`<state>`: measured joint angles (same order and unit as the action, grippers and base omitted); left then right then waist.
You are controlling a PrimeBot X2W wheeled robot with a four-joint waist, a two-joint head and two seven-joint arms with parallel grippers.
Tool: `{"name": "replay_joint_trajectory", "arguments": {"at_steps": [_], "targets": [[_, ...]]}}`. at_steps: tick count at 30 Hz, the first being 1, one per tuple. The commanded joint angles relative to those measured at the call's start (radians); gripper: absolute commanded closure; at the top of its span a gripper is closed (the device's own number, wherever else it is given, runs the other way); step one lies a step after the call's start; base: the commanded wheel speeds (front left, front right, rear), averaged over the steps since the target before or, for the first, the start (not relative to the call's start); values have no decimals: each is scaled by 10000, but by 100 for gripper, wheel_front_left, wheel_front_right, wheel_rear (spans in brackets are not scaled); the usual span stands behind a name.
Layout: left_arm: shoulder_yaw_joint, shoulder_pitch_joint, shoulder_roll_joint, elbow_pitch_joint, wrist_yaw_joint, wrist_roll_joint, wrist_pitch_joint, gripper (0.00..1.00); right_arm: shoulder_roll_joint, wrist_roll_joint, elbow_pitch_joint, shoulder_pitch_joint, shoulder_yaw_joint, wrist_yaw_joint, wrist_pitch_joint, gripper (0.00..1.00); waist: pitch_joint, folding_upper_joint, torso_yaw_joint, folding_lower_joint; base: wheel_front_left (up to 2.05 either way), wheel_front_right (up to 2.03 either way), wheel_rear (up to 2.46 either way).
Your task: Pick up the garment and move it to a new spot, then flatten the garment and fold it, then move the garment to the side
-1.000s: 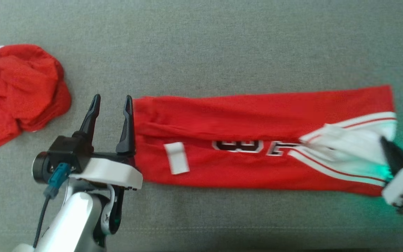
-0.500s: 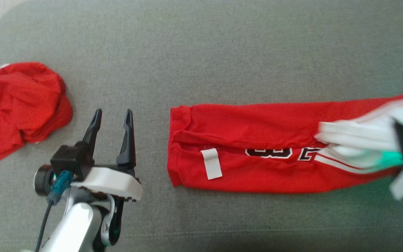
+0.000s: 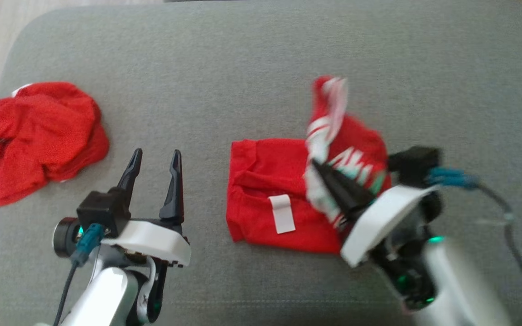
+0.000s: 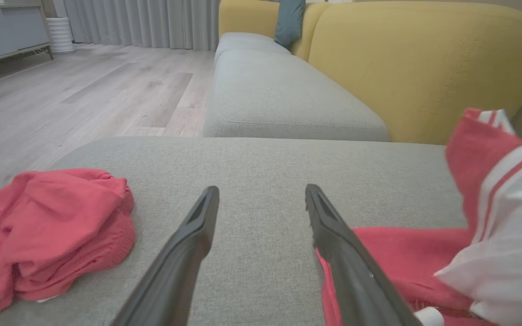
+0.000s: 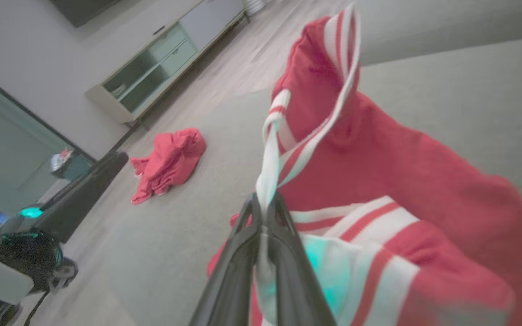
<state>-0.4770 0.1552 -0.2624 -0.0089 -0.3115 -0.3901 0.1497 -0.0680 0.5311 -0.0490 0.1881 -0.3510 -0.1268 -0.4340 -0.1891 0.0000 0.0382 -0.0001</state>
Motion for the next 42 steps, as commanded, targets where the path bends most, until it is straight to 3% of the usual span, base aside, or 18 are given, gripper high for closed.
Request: {"name": "replay_joint_trajectory", "arguments": {"at_steps": [1, 7, 12, 13, 14, 15, 22, 25, 30, 38, 42], "targets": [[283, 413, -145, -323, -22, 11, -29, 0, 145, 151, 35, 450, -500, -39, 315, 100, -87, 0, 168, 1, 0, 0, 0], [180, 511, -70, -167, 16, -1, 31, 0, 173, 990, 1707, 857, -1857, -39, 1360, 100, -277, 0, 484, 1, 0, 0, 0], [155, 565, -26, -77, -19, 2, 71, 0, 175, 1314, 2537, 1218, -2340, -39, 2060, 100, -348, 0, 554, 1, 0, 0, 0], [143, 585, -12, -57, -26, 6, 81, 0, 175, 1259, 2748, 1345, -2442, -39, 2196, 69, -357, 0, 564, 1, 0, 0, 0], [131, 604, 2, -38, -32, 8, 83, 0, 175, 1145, 2916, 1481, -2563, -39, 2333, 17, -366, 0, 573, 1, 0, 0, 0], [127, 624, 7, -28, -40, 10, 85, 0, 175, 1001, 3029, 1617, -2650, -39, 2523, 0, -378, 0, 574, 1, 0, 0, 0], [209, 647, -42, 18, -176, 7, 106, 0, 176, 172, 2528, 2315, -3100, -39, 3917, 0, -333, 0, 429, 1, 0, 0, 0], [237, 627, -75, -14, -225, 12, 139, 0, 176, -503, 1953, 2386, -2809, -39, 4489, 0, -273, 0, 328, 1, 0, 0, 0], [288, 557, -179, -111, -301, 27, 170, 0, -178, -1313, 980, 1894, -1054, -39, 4895, 0, -164, 0, 90, 1, 0, 0, 0], [345, 392, -418, -288, -370, 119, 323, 0, -942, -2069, -135, -2, 2398, -39, 4366, 0, 154, 0, -279, 1, 0, 0, 0], [440, 218, -548, -422, -410, 174, 556, 0, -1054, -2271, -678, -956, 3150, -39, 4007, 0, 465, 0, -455, 1, 0, 0, 0]]}}
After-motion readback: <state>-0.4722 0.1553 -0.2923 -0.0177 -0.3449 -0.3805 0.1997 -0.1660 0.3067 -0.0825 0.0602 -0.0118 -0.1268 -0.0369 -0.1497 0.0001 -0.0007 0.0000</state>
